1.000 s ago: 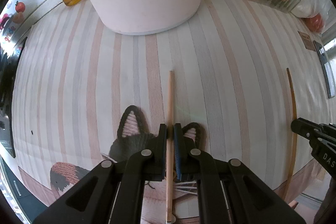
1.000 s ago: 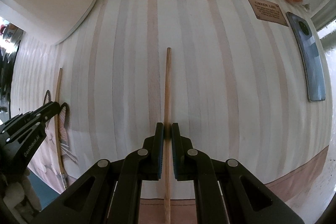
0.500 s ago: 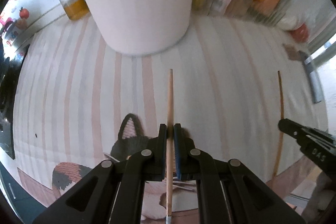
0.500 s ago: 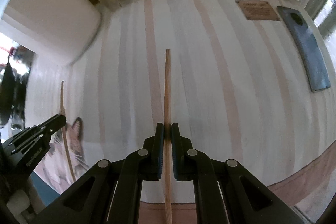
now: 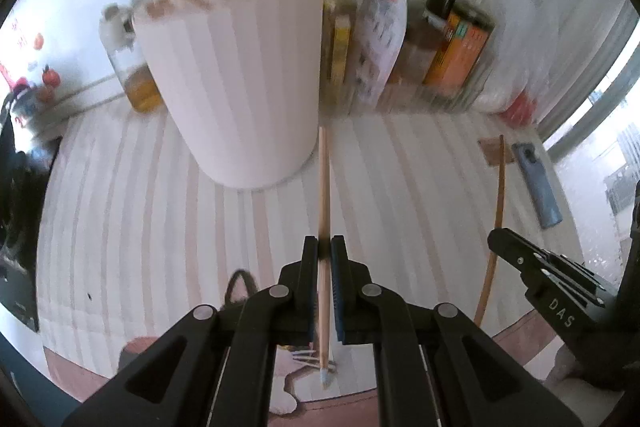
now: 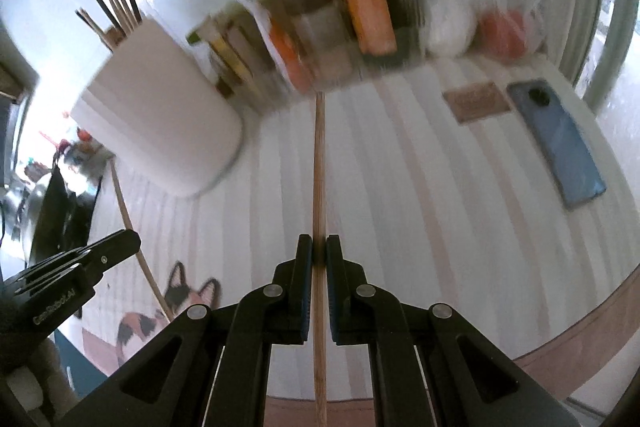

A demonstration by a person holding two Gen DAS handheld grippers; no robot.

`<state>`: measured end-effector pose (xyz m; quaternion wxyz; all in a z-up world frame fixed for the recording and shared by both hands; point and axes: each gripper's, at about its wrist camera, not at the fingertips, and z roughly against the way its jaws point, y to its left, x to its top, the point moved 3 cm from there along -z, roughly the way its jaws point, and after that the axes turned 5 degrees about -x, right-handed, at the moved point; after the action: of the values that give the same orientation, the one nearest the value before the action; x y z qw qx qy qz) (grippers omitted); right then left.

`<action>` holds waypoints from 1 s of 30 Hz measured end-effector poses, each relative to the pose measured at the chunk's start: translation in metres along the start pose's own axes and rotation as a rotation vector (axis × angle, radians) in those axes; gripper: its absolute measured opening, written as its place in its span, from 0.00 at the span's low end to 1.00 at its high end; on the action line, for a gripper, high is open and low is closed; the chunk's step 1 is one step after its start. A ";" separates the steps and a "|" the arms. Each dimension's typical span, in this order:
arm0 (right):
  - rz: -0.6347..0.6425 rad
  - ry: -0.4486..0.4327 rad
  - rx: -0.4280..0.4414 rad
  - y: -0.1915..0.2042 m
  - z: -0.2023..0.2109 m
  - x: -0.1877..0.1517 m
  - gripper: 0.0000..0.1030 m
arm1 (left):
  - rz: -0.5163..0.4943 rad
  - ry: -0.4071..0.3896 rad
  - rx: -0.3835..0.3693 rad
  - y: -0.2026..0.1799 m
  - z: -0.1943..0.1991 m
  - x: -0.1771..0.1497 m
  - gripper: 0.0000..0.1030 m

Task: Organize utensils
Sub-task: 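Lift both light chopsticks off the mat toward the cream holder, then lower both held light chopsticks into the holder slots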

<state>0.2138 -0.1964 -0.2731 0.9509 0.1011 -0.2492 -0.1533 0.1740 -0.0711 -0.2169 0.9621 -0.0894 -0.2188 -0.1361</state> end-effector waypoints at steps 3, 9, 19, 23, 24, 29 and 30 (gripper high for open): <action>0.008 -0.050 0.000 0.007 0.013 0.009 0.06 | -0.006 -0.029 -0.006 -0.003 0.009 0.009 0.04; 0.011 -0.125 0.016 0.015 0.036 0.028 0.06 | -0.008 -0.079 -0.020 -0.009 0.022 0.026 0.04; 0.008 -0.204 0.043 0.027 0.058 0.053 0.06 | -0.017 -0.149 -0.047 -0.017 0.044 0.050 0.04; 0.006 -0.235 0.057 0.031 0.068 0.065 0.06 | -0.024 -0.186 -0.059 -0.022 0.057 0.063 0.04; 0.007 -0.240 0.060 0.032 0.069 0.069 0.06 | -0.027 -0.195 -0.062 -0.023 0.061 0.067 0.04; 0.011 -0.295 0.073 0.039 0.086 0.092 0.06 | -0.025 -0.246 -0.070 -0.022 0.078 0.088 0.04; 0.012 -0.304 0.075 0.040 0.088 0.096 0.06 | -0.023 -0.254 -0.071 -0.021 0.081 0.092 0.04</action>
<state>0.2588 -0.2024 -0.1446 0.8986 0.1108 -0.3965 -0.1519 0.2154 -0.0930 -0.1021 0.9212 -0.1375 -0.3349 -0.1424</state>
